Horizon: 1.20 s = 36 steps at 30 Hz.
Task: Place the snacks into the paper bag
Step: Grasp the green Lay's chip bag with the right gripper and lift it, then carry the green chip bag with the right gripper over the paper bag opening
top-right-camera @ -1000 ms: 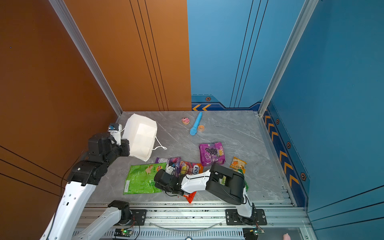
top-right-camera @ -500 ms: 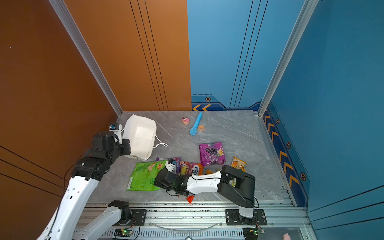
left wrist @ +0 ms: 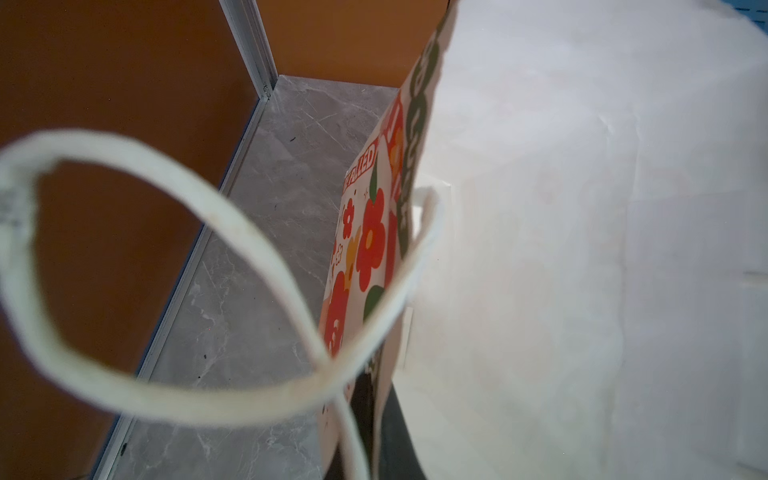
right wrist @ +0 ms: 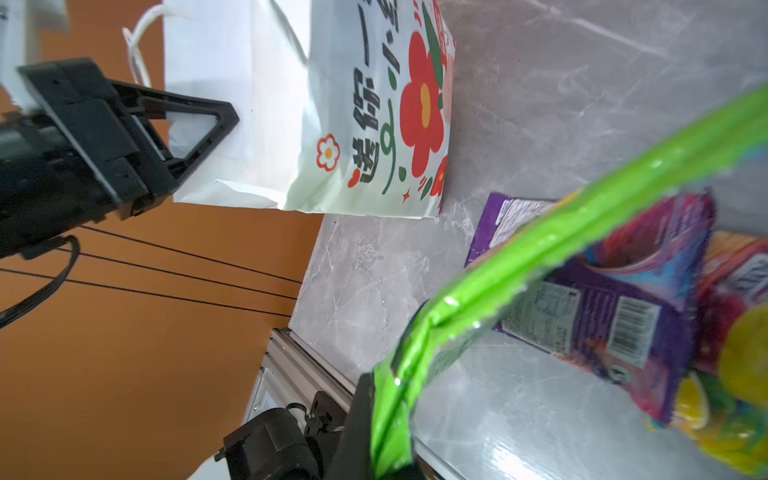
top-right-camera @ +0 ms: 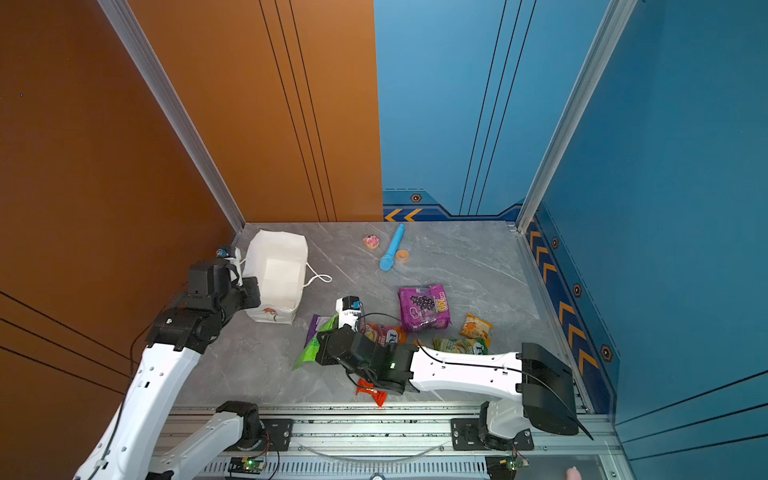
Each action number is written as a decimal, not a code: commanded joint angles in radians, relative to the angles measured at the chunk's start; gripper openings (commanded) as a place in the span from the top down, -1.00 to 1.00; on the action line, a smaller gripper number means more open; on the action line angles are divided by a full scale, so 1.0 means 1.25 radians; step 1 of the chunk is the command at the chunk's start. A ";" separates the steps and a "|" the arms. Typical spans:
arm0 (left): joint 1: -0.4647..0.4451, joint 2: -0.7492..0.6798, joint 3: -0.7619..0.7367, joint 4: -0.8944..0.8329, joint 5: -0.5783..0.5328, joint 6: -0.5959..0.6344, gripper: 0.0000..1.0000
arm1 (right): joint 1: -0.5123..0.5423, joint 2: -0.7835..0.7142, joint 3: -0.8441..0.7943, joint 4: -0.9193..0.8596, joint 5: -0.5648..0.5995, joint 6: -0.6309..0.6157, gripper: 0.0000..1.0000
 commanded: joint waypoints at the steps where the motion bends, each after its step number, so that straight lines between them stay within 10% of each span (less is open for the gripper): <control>1: 0.009 0.005 0.024 -0.017 -0.001 -0.014 1.00 | -0.018 -0.064 0.046 -0.093 0.072 -0.121 1.00; 19: 0.003 0.095 0.179 -0.207 0.110 -0.035 1.00 | -0.253 -0.121 0.402 -0.469 0.051 -0.514 1.00; 36: -0.197 0.163 0.308 -0.439 0.058 0.014 1.00 | -0.234 0.025 0.748 -0.497 -0.044 -0.701 1.00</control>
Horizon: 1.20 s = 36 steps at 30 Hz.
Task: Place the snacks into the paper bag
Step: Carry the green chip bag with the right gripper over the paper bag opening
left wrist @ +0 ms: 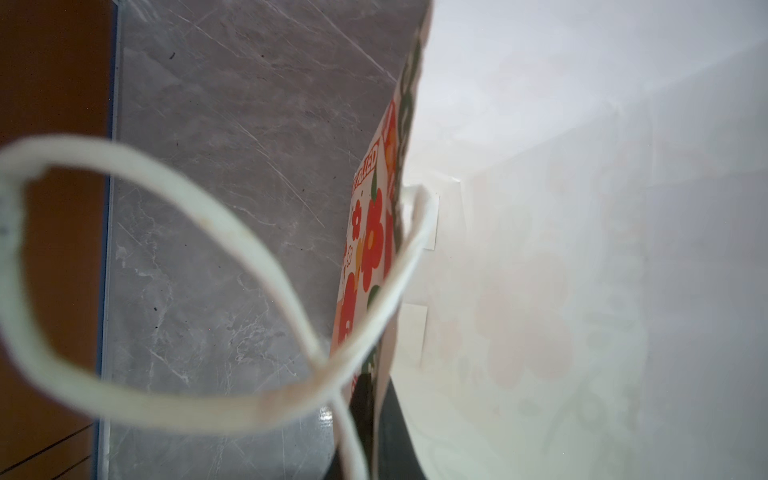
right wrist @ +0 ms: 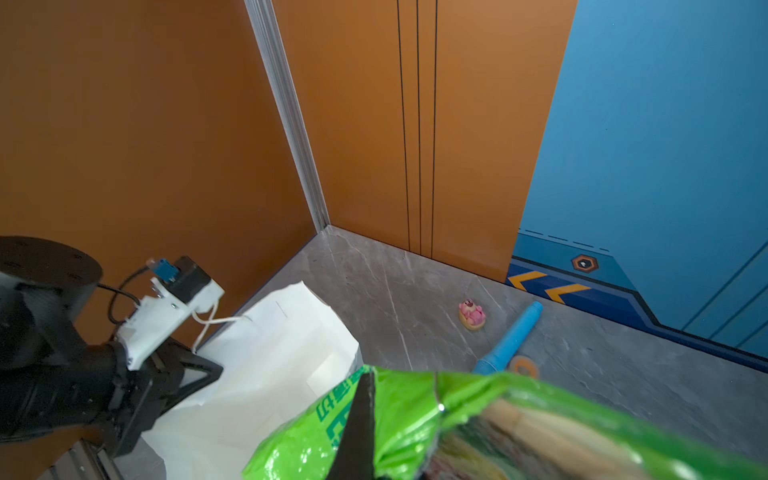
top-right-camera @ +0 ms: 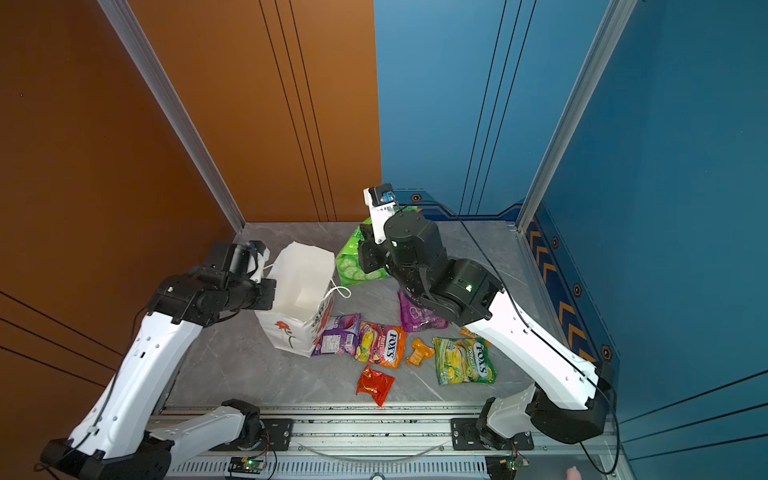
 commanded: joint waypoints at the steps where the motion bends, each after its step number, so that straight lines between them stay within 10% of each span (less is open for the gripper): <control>1: -0.041 0.012 0.039 -0.086 -0.036 0.020 1.00 | 0.029 0.032 0.083 -0.006 -0.041 -0.067 1.00; 36: -0.109 -0.046 0.108 -0.103 0.052 0.052 1.00 | 0.147 0.171 0.143 -0.057 -0.253 -0.173 1.00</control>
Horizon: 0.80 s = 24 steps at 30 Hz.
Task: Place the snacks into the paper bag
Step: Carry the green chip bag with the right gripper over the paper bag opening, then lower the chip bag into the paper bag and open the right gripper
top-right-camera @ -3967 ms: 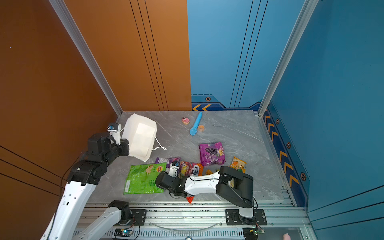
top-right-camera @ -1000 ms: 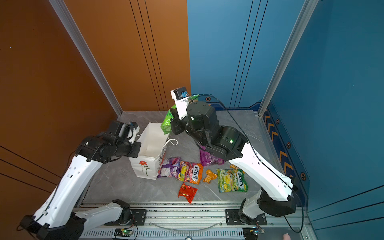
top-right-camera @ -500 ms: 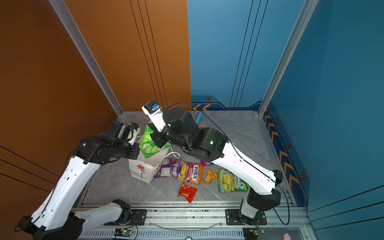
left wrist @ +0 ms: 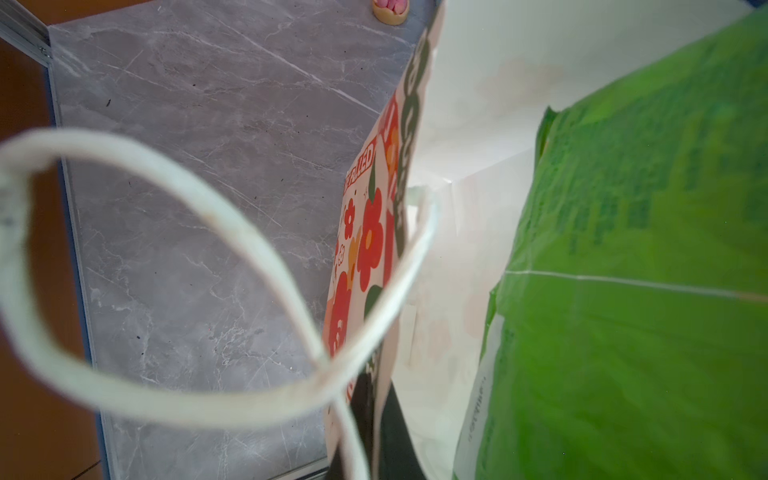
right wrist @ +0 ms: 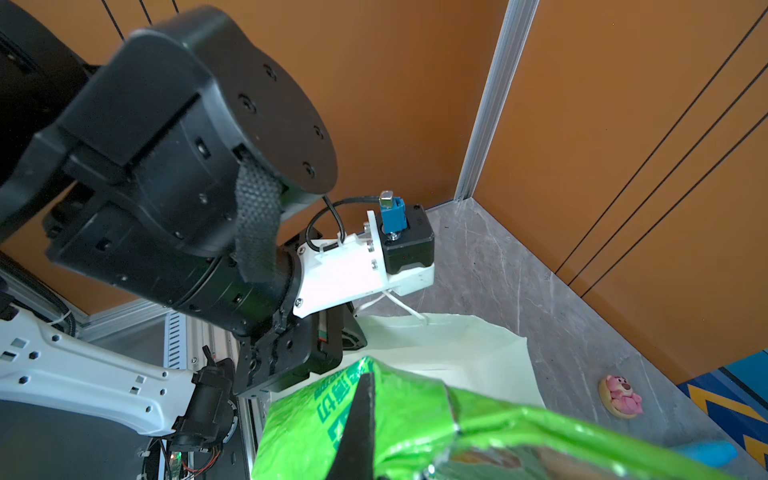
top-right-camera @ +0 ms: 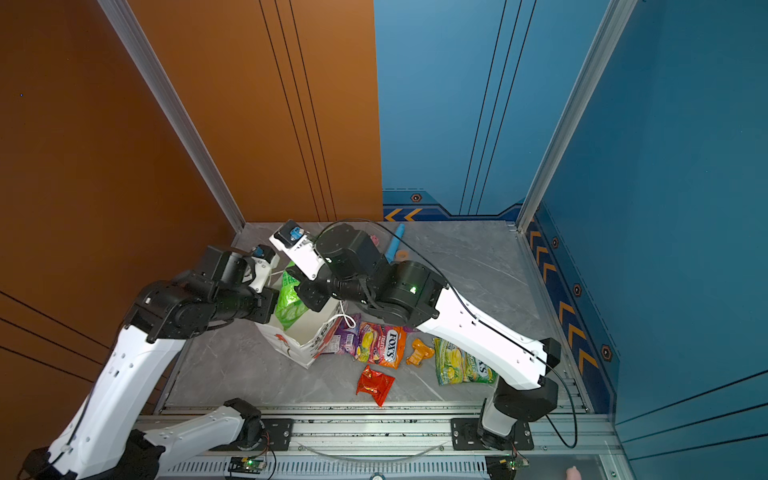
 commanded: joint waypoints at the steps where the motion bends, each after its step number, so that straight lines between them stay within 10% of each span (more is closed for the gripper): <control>1: -0.008 -0.010 0.021 -0.012 0.012 0.010 1.00 | 0.002 -0.001 -0.010 0.017 -0.011 -0.004 1.00; 24: 0.007 -0.042 -0.026 0.062 -0.063 -0.013 1.00 | -0.009 0.059 -0.160 0.074 0.089 0.193 1.00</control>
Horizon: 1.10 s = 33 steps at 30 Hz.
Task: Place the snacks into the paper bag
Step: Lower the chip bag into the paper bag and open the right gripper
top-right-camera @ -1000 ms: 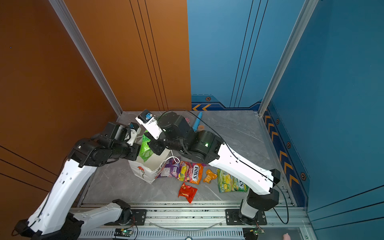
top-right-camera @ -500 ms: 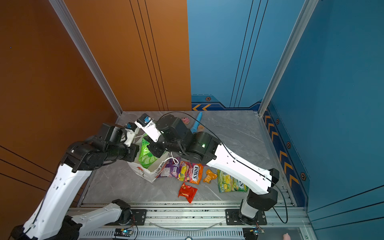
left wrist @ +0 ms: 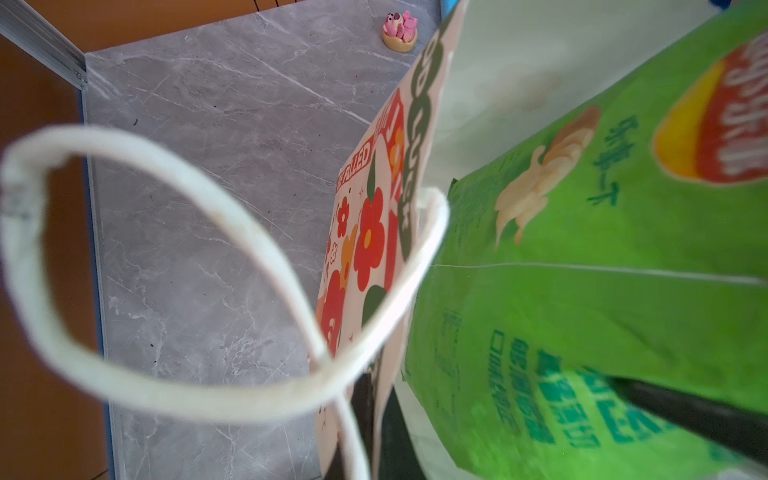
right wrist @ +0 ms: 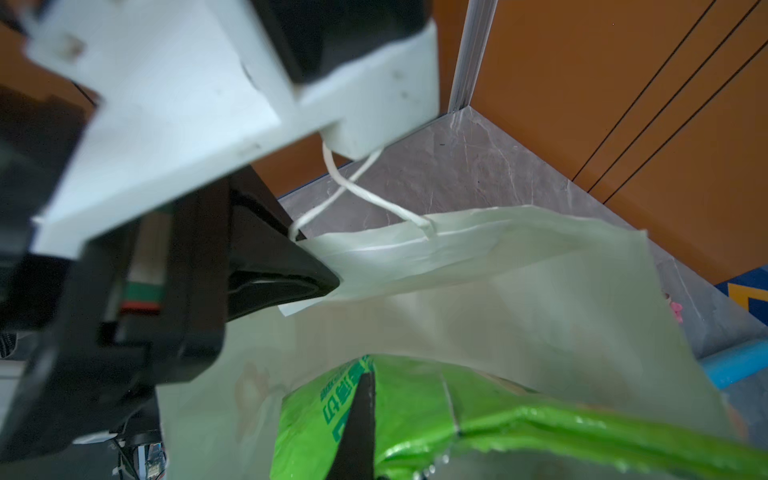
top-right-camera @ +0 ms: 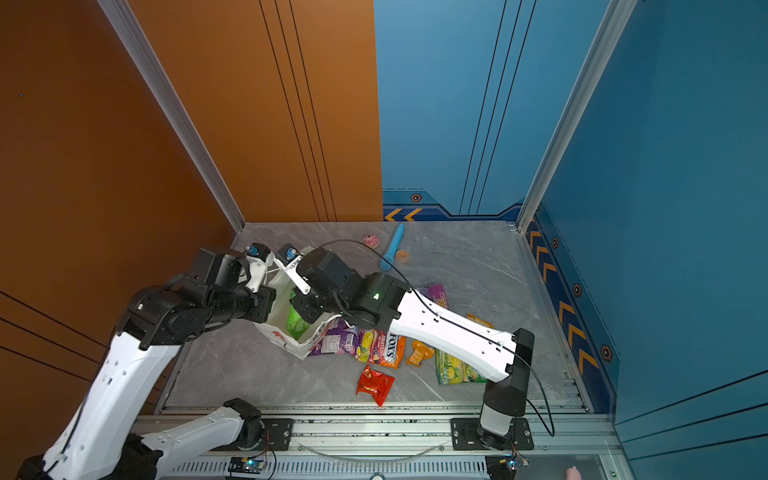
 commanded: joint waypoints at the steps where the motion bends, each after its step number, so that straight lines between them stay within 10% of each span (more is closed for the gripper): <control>1: 0.010 -0.018 -0.019 0.034 -0.038 -0.016 1.00 | -0.004 0.004 -0.007 0.024 0.035 0.092 1.00; 23: 0.028 -0.080 -0.169 0.170 -0.245 -0.160 1.00 | -0.009 0.150 -0.018 0.028 0.112 0.373 1.00; 33: 0.128 -0.072 -0.216 0.207 -0.148 -0.154 1.00 | -0.014 0.157 -0.008 0.032 0.152 0.363 1.00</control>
